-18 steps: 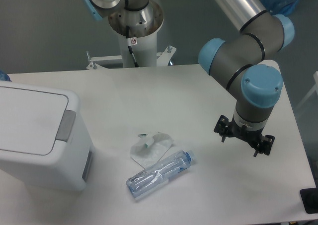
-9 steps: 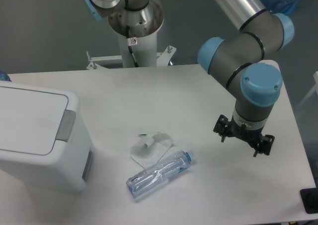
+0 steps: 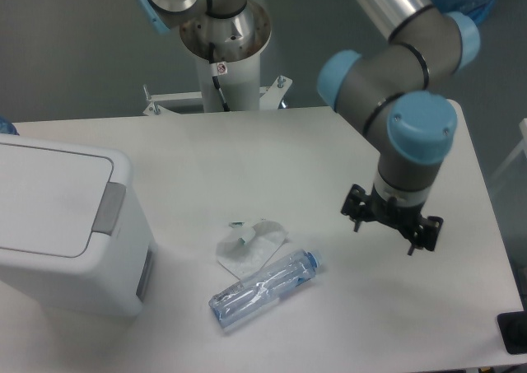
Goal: Open the trash can
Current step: 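Move the gripper over to the grey lid of the white trash can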
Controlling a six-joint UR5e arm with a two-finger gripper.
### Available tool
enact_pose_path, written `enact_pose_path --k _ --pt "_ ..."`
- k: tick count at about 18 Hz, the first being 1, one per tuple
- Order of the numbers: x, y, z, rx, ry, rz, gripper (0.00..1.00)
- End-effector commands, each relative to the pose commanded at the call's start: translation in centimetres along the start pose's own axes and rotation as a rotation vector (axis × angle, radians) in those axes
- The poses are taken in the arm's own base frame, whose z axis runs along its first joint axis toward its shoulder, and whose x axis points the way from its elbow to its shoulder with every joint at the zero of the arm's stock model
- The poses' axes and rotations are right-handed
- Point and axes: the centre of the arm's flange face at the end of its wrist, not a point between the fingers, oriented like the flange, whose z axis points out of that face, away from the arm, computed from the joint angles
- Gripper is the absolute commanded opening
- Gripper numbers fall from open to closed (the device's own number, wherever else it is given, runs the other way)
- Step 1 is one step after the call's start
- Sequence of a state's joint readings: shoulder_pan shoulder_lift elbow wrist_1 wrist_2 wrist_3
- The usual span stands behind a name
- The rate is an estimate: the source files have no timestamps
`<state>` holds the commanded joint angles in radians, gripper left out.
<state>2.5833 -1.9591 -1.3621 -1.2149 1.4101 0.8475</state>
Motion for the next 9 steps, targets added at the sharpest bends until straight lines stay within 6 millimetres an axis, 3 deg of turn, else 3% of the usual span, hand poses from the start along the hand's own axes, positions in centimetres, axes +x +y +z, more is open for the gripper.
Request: enact_pose_path --k 4,9 --pt "4.1 -1.9 -3.4 0.088 0.036 -0.184 1.00" --pt "12.1 -3.1 -6.7 0.139 0.060 -0.118 1.00"
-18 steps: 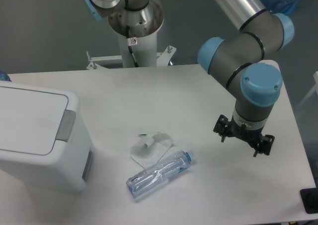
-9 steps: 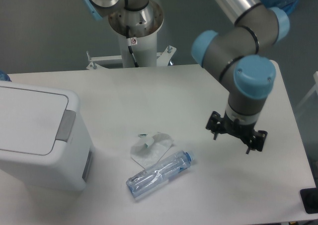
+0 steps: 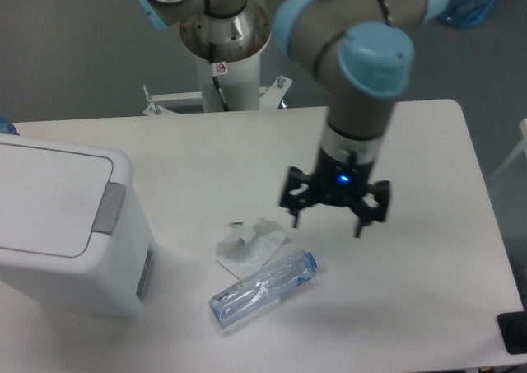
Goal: Open the trash can
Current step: 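Move the gripper over to the grey lid of the white trash can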
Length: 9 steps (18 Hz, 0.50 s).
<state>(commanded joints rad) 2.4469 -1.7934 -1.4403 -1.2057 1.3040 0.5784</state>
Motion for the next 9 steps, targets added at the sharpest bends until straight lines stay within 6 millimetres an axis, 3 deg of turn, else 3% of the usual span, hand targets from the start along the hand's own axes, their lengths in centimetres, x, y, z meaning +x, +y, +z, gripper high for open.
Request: enact_pose_path --k 1,4,7,9 --pt "2.6 -0.3 -0.7 0.014 0.013 -0.012 1.00" --pt "8.8 -2.0 -0.1 0.013 0.045 -0.028 1.00" --pt "12.4 -3.3 -0.9 0.032 0.061 -0.032 1.00" --pt "13.5 -3.7 -1.2 0.045 0.082 -0.018 1.00"
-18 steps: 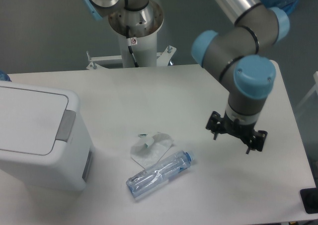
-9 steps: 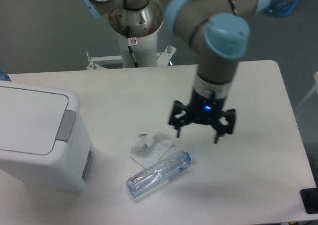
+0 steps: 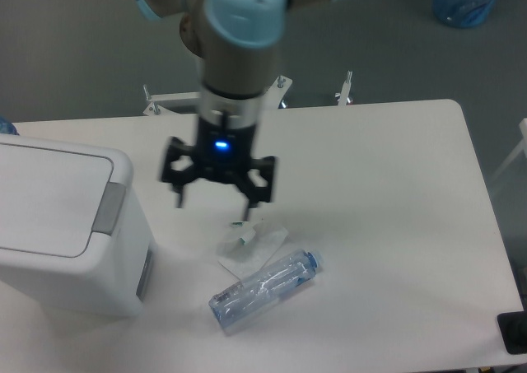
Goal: Open the trash can
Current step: 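Move the gripper over to the grey lid of the white trash can, then push the gripper against the lid edge to tip the lid open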
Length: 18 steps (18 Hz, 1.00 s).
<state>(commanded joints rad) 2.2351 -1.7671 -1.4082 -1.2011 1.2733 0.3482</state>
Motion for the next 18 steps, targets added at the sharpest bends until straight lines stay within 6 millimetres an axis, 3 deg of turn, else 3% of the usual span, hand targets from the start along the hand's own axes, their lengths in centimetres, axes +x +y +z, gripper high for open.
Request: enact_pose_path --k 6,10,18 --pt "2.0 -0.1 0.0 0.012 0.025 0.033 1.00" --pt "1.6 -1.0 1.3 0.038 0.015 0.044 1.00" --pt "1.2 -0.8 2.4 0.021 0.014 0.052 1.00"
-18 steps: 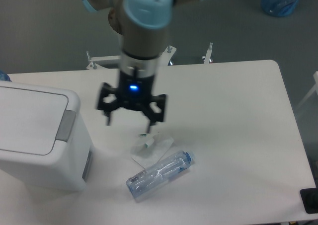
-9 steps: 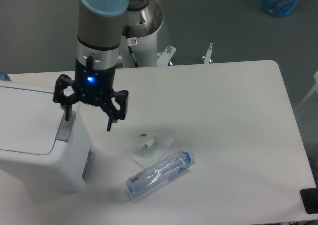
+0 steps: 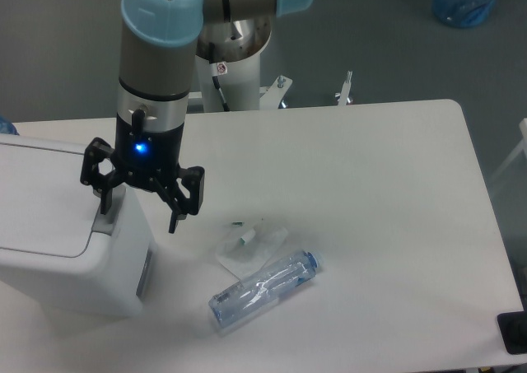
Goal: Open the trash can
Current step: 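Push the gripper against the lid edge to tip the lid open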
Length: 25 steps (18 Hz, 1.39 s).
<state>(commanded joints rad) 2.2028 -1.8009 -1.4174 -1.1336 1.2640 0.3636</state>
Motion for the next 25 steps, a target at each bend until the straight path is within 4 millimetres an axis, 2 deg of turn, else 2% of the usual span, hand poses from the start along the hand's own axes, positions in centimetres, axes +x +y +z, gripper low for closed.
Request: enact_pose_path --k 12,19,21,23,25 --pt "-0.2 0.4 1.0 -0.021 0.003 -0.009 1.00" --pt "-0.2 0.2 1.0 -0.019 0.006 -0.018 1.00" --pt "-0.2 -0.1 0.4 -0.006 0.003 -0.019 1.00" --pt "-1.9 -0.3 -1.0 0.016 -0.014 -0.034 1.00" --pt "-5.9 0.2 -2.7 0.039 -0.049 -0.080 1.00"
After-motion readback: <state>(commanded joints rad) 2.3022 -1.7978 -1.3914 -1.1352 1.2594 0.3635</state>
